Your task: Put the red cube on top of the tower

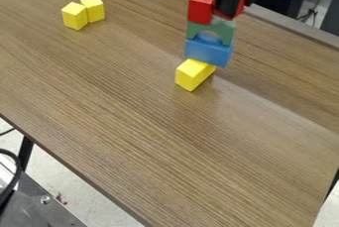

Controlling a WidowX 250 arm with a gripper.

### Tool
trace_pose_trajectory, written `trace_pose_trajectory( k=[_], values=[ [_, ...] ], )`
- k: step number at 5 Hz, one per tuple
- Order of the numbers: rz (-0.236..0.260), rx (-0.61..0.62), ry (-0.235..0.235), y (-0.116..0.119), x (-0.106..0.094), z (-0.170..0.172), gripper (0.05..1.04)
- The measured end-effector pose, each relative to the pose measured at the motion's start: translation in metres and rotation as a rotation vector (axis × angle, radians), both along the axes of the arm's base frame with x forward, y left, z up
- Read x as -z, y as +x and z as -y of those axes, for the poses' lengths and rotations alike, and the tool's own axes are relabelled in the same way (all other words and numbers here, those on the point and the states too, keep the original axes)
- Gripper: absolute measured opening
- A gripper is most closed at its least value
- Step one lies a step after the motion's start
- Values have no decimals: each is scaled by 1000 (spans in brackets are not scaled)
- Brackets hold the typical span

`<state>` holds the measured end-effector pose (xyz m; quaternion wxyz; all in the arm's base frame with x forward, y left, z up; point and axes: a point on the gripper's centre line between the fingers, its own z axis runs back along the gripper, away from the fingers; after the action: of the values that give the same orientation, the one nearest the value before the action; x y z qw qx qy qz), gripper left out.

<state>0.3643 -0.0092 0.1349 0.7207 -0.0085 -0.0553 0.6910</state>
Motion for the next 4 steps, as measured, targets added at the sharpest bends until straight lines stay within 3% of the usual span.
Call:
trace_pose_trajectory(
  k=[4],
  values=[
    [-29, -16, -10, -7, 7, 1, 580]
  ],
)
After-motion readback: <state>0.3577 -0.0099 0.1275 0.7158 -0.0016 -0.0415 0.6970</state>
